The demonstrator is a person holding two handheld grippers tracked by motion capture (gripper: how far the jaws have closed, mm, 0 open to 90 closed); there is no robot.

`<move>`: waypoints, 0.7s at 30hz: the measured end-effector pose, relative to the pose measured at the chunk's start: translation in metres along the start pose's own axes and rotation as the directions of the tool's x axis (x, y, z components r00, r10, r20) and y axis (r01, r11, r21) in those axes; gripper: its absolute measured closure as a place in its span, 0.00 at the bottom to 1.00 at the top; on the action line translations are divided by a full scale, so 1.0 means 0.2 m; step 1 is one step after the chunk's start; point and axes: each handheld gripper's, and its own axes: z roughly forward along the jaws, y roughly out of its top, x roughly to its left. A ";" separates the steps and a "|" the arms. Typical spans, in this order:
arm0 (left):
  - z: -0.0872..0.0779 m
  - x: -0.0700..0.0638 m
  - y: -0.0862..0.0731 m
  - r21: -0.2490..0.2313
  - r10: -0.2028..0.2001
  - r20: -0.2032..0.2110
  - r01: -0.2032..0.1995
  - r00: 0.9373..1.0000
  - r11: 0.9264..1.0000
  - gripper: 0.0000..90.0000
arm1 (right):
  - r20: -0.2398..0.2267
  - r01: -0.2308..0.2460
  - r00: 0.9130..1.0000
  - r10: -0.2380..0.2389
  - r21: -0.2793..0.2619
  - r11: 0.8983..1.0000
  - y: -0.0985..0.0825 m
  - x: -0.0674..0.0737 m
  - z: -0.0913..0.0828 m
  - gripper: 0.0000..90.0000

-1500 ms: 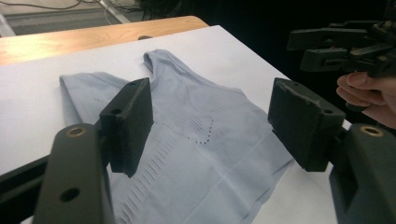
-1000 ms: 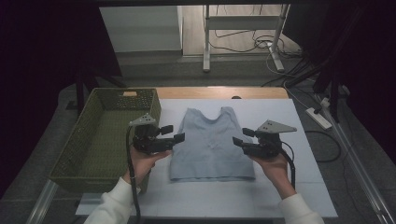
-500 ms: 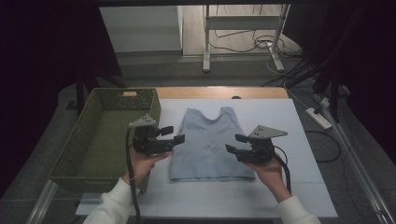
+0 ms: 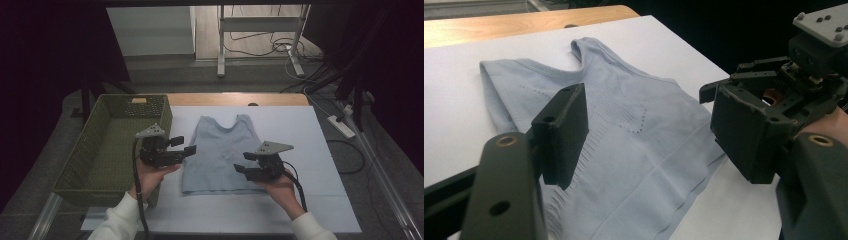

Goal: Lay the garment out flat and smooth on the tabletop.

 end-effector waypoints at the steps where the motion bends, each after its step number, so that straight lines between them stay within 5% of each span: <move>1: 0.00 0.00 0.00 0.001 0.000 -0.001 0.000 1.000 1.000 0.35 | -0.005 0.003 1.000 -0.003 0.006 1.000 0.00 0.00 0.01 0.46; 10: 0.01 0.00 -0.01 0.009 -0.001 -0.003 0.001 1.000 1.000 0.35 | -0.067 0.009 0.998 -0.003 0.098 0.995 -0.05 0.08 0.14 0.46; 15: 0.02 -0.01 0.00 0.012 0.006 0.003 -0.006 1.000 1.000 0.35 | -0.080 0.070 0.995 -0.057 0.181 0.981 -0.09 0.16 0.26 0.46; 21: 0.01 0.00 0.00 0.006 0.006 0.005 -0.006 1.000 1.000 0.35 | -0.041 0.089 0.996 -0.082 0.258 0.962 -0.13 0.18 0.33 0.46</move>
